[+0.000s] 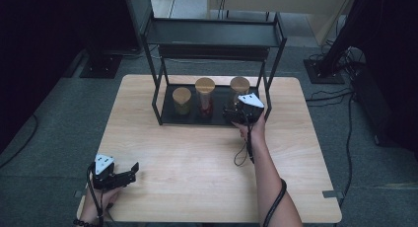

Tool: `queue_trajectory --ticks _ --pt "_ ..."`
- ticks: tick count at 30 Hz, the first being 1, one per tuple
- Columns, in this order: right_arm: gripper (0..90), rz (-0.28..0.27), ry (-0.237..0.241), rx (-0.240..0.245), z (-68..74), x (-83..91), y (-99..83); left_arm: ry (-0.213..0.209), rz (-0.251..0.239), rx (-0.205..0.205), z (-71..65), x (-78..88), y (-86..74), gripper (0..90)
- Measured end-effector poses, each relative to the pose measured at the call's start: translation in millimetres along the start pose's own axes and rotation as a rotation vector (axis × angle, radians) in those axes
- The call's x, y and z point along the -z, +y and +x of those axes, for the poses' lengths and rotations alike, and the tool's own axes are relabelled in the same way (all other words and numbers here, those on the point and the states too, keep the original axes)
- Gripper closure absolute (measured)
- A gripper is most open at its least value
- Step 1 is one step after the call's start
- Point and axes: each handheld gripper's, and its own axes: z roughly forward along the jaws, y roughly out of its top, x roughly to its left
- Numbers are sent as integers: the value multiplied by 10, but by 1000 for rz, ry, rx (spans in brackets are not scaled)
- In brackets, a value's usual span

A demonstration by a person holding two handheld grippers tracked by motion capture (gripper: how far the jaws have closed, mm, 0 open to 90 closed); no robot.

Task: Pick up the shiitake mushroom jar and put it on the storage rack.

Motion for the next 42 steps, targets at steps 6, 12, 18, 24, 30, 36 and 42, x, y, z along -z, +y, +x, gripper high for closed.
queue_trajectory --ticks 6,12,18,24,30,36,42 --pt "7 -1 14 -4 -4 61 -44 1 0 -2 -2 -2 0 2" --pt "6 11 21 9 -18 115 -127 2 1 -3 -3 -3 1 2" --pt "7 13 21 -9 -61 161 -252 1 4 -5 -3 -3 1 2" --pt "7 21 35 -8 -84 215 -364 0 4 -5 -3 -3 2 2" --pt "7 33 32 -2 -102 264 -466 0 3 -6 -4 -2 1 2" --pt "7 42 36 3 -119 304 -554 -1 2 -6 -3 -2 0 2" --pt "7 51 49 18 -107 347 -637 -2 2 -6 -2 -2 0 2"
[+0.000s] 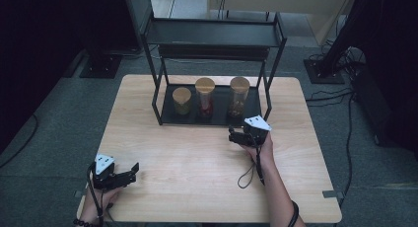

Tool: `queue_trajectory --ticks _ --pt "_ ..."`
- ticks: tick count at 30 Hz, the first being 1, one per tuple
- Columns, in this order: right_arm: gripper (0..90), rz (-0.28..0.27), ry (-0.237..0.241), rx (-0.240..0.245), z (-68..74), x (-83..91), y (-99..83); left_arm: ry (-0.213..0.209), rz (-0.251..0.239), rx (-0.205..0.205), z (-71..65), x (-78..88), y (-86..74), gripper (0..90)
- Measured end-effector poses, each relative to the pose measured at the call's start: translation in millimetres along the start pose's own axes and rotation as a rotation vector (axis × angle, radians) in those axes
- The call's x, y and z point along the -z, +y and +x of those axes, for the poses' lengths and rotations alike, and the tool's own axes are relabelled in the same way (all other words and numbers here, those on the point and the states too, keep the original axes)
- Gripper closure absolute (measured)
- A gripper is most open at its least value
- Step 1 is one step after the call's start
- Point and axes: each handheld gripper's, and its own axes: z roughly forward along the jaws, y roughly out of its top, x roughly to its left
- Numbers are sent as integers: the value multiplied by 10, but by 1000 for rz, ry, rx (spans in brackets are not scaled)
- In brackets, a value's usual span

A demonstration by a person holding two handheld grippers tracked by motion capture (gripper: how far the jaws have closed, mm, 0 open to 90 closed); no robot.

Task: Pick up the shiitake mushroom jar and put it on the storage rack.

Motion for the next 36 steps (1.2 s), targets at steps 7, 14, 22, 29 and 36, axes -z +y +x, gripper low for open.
queue_trajectory --ticks 7,14,22,29,36 --pt "7 6 -9 10 -24 70 -75 -1 0 2 2 0 0 2" --pt "6 11 -26 0 -99 166 -133 0 0 2 2 -1 0 2" --pt "6 10 -32 6 -146 289 -202 2 1 3 1 -2 1 2" --pt "7 9 -41 8 -182 366 -242 4 1 5 2 -2 0 2" --pt "7 9 -45 18 -202 457 -289 5 1 5 2 -2 0 2"
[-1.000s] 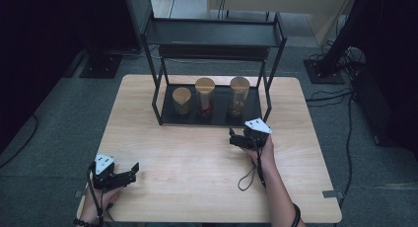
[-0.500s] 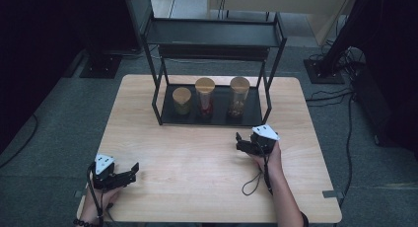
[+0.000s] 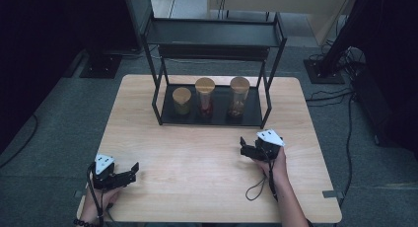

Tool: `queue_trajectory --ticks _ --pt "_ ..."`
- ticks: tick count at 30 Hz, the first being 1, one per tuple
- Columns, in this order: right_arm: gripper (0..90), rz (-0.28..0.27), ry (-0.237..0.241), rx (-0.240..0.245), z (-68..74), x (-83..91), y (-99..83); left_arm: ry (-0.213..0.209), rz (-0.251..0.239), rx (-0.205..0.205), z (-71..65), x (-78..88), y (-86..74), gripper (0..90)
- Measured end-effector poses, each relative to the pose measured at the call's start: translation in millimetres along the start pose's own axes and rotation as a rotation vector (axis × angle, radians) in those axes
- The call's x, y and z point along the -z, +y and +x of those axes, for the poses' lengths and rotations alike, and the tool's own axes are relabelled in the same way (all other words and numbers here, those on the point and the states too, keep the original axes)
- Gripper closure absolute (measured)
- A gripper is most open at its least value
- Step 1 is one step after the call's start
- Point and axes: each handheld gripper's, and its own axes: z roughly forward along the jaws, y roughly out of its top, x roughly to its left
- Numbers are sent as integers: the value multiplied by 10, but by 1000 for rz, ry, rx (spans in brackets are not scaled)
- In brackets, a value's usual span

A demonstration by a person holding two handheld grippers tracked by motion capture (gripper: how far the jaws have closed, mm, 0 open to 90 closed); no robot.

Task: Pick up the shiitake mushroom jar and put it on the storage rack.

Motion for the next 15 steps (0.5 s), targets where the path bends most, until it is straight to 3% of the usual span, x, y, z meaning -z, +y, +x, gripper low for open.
queue_trajectory --ticks 15 --pt "7 -9 -22 6 -149 251 -136 0 -1 -2 -2 2 -1 2"
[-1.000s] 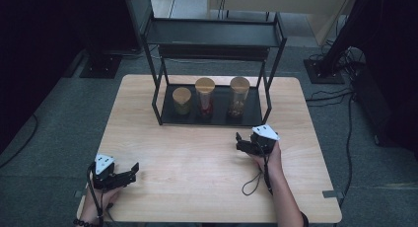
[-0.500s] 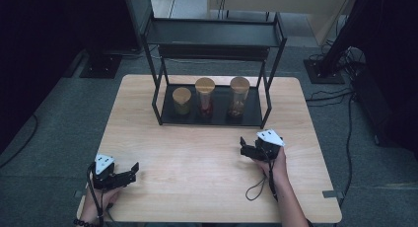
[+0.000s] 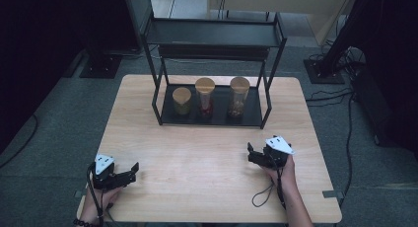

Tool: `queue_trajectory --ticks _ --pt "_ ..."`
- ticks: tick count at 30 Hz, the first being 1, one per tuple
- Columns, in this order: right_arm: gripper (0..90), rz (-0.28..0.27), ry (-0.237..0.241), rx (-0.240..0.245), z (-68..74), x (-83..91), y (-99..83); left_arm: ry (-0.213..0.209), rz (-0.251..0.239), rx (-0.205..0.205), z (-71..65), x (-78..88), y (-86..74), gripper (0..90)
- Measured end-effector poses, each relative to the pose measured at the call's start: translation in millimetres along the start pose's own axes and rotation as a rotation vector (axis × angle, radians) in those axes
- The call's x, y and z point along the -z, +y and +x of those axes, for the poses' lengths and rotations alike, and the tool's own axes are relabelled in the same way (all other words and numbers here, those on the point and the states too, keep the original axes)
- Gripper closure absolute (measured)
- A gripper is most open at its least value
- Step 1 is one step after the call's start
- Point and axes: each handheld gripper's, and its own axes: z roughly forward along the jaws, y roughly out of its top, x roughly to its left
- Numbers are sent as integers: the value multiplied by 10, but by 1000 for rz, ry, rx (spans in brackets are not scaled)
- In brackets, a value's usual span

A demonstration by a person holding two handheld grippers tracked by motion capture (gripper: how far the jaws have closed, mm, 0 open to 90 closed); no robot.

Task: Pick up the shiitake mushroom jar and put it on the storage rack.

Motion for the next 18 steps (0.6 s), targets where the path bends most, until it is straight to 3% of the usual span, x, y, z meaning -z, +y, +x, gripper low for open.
queue_trajectory --ticks 18 --pt "7 -11 -21 1 -93 215 -115 8 -5 1 -2 7 -2 2"
